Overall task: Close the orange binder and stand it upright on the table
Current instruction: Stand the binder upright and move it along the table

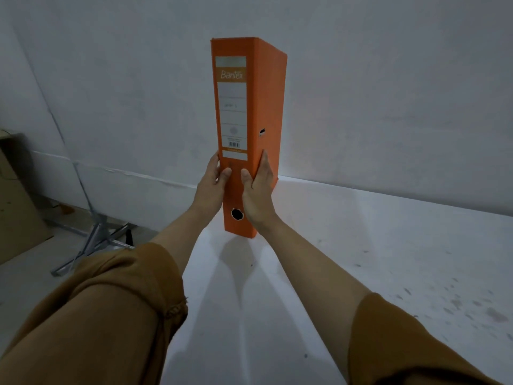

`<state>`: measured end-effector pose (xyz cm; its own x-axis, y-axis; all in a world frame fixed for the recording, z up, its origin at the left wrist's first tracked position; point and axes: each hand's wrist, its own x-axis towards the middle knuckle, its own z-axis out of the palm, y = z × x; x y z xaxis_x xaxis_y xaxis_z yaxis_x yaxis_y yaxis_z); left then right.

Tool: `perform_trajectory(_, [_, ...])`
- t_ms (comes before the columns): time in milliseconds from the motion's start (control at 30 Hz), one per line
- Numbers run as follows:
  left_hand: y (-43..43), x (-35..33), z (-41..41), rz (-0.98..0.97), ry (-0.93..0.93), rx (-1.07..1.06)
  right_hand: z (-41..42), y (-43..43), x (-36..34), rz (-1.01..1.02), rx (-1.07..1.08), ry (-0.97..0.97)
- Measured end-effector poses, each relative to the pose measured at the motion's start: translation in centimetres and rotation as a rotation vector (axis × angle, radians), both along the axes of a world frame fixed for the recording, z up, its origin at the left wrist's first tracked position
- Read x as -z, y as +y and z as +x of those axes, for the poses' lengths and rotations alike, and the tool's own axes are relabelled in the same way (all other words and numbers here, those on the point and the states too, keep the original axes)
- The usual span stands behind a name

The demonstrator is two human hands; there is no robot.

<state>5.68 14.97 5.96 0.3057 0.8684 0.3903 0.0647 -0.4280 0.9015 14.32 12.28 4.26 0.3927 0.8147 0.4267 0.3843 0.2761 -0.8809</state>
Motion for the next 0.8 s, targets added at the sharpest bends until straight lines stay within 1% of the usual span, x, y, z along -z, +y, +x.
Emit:
perform_trajectory(400, [0.9,-1.0,2.1,-0.035,0.048,-0.035,3.0,0.6,-1.1,-0.145,-0.105,-0.060])
perform_trajectory(567, [1.6,-1.3,2.9,-0.035,0.090,-0.089,3.9,1.2,-1.9,-0.204,-0.134,-0.041])
perform_trajectory(733, [2.2,-1.2,3.1,-0.034,0.129,-0.158,3.9,1.7,-1.5,-0.211,-0.123,-0.053])
perform_trajectory(800, [2.0,-1.3,3.2,-0.025,0.172,-0.197,3.9,1.5,-1.7,-0.234,-0.127,-0.043])
